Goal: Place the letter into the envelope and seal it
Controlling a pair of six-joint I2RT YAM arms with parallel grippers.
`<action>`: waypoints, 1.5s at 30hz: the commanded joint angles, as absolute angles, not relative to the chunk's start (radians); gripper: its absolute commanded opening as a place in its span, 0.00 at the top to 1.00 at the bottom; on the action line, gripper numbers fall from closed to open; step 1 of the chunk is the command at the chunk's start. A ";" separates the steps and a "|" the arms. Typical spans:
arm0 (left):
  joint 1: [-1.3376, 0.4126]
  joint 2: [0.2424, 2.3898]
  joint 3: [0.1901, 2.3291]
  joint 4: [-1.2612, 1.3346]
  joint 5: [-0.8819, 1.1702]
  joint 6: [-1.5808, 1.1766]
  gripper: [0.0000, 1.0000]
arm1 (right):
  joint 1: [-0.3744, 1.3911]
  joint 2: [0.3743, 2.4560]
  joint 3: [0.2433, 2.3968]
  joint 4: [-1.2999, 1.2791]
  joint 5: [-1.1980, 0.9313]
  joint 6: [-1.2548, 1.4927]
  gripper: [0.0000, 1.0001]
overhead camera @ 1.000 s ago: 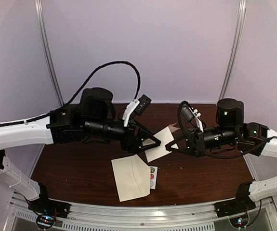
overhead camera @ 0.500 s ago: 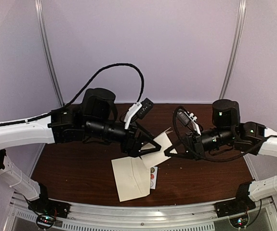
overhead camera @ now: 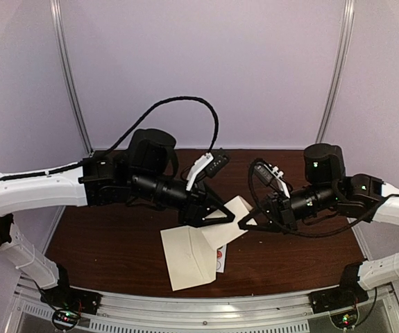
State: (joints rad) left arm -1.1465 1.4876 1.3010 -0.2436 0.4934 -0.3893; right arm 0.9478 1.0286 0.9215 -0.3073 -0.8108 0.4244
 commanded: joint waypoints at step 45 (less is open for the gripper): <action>-1.155 1.330 1.001 0.454 0.085 -0.788 1.00 | 0.981 0.972 0.728 0.357 -0.333 0.852 0.12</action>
